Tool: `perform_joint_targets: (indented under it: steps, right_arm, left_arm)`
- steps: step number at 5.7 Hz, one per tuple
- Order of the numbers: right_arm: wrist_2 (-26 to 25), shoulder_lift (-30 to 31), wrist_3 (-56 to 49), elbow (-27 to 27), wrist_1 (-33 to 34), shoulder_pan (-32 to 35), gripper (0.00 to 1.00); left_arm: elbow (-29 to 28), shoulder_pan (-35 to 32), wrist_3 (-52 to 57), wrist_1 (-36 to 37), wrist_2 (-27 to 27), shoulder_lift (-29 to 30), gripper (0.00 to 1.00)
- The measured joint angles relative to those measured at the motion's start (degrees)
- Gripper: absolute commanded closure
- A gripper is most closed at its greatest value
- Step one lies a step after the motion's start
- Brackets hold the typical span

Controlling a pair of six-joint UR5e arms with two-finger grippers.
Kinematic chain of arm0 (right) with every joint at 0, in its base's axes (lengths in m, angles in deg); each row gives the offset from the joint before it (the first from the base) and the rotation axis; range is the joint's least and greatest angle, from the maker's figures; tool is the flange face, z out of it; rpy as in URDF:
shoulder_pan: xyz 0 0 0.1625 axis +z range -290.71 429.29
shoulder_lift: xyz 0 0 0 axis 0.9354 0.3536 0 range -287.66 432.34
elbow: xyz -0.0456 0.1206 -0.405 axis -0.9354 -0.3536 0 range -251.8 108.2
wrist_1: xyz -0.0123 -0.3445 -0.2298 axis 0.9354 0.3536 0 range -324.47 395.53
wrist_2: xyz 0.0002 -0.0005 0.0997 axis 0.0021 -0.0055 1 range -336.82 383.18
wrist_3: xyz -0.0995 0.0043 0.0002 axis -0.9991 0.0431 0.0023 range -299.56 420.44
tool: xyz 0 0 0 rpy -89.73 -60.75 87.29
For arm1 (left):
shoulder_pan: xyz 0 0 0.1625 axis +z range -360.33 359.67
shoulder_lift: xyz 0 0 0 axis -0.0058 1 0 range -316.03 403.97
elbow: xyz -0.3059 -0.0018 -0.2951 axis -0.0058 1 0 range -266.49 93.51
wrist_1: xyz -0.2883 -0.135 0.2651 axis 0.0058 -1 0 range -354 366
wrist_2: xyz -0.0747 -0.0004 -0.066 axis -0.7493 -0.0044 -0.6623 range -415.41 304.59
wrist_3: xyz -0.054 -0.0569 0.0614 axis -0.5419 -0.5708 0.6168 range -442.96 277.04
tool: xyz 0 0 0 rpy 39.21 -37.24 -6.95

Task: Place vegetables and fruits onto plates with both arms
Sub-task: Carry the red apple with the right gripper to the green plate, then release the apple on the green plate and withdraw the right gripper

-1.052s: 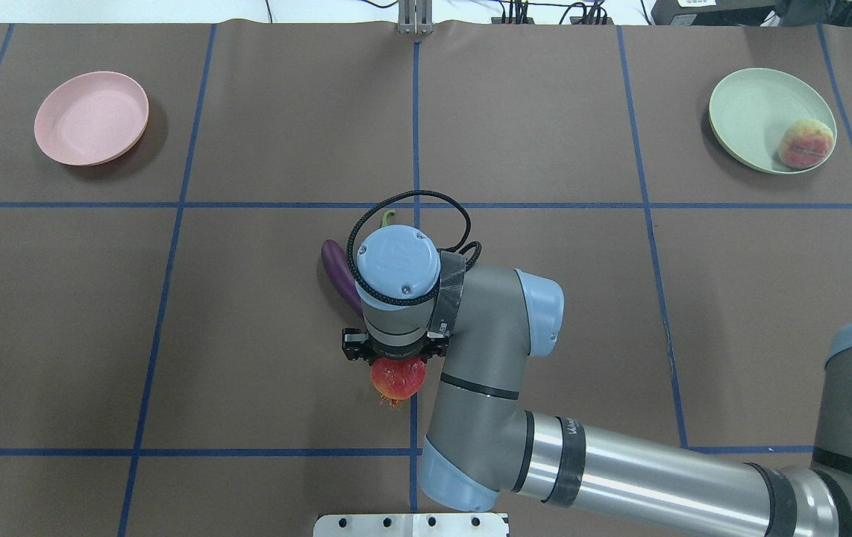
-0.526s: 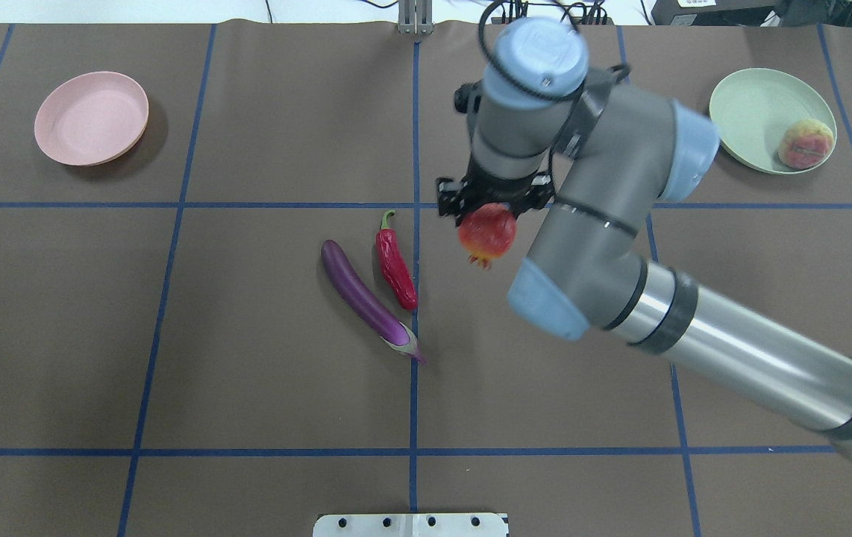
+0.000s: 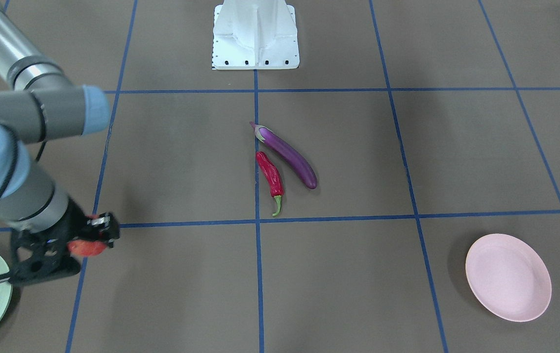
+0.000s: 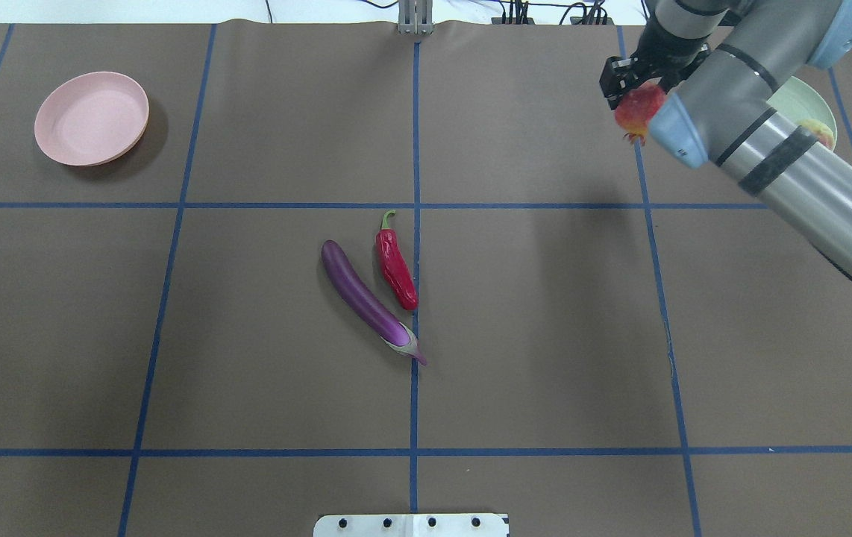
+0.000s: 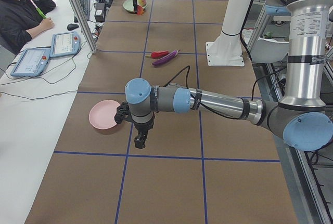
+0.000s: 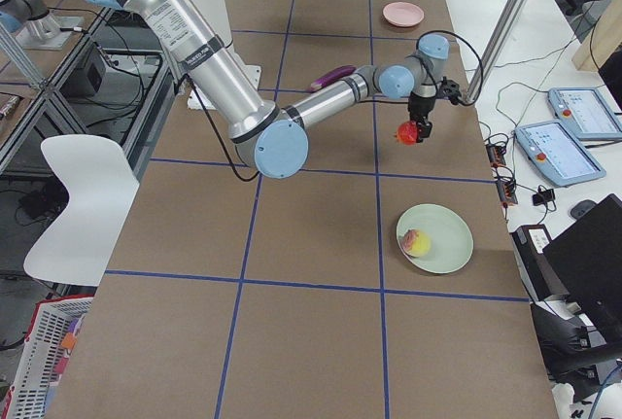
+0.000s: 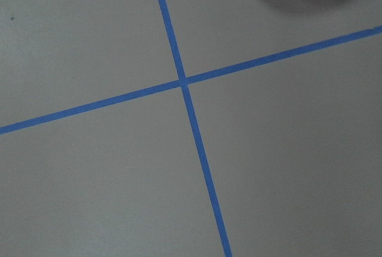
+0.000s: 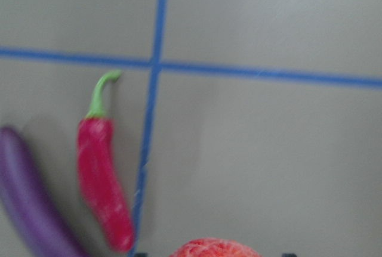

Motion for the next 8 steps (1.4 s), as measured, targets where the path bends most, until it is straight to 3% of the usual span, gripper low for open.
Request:
perform_joint_targets:
  steps: [1,2,3,5,8]
  right_arm:
    - [0.16,0.46,-4.45,-8.55,-7.14,3.65,1.00]
    - [-2.22,0.66,-7.52,-13.13,-9.53,5.39,0.99]
    - [-5.14,1.13,-8.55,-15.44,-10.36,5.90,0.01]
    - [-6.30,3.19,-7.94,-16.92,-12.26,6.59,0.01]
    - [1.25,5.11,-7.49,-13.32,-11.68,12.69,0.01]
  left_arm:
    - [-0.01,0.00,0.00,0.00,-0.02,0.00,0.00]
    - [0.04,0.00,0.00,-0.02,-0.04,0.00,0.00]
    - [0.18,0.00,0.00,-0.04,-0.04,0.02,0.00]
    - [0.61,0.00,0.00,-0.06,-0.08,0.08,0.00]
    - [0.82,0.14,-0.49,-1.04,0.01,0.89,0.00]
